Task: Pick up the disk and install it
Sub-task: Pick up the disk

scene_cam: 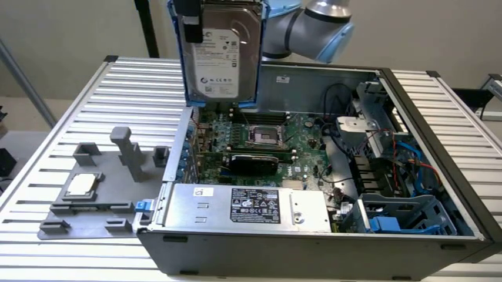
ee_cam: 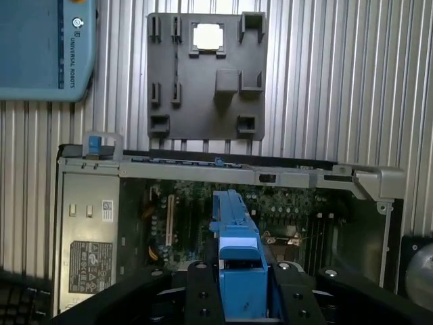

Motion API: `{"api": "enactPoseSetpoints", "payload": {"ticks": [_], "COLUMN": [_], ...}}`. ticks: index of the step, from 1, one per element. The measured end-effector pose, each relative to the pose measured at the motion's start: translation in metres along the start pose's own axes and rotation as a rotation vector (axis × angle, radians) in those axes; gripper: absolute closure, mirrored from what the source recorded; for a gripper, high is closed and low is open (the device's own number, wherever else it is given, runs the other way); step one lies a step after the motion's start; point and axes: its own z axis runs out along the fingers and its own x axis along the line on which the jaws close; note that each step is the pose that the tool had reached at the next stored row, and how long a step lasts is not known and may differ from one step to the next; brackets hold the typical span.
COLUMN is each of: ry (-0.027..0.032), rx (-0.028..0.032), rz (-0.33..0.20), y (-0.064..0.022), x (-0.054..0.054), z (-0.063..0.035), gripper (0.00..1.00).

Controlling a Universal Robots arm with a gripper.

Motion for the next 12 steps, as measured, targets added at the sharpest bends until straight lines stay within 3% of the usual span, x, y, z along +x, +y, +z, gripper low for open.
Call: {"api": "enactPoseSetpoints", "payload": {"ticks": [12], "ry": [-0.0001], "rx": [0.0001], "rz": [0.0], "y": [-0.054], "x": [0.023], "z": [-0.0016], "gripper": [0.67]}}
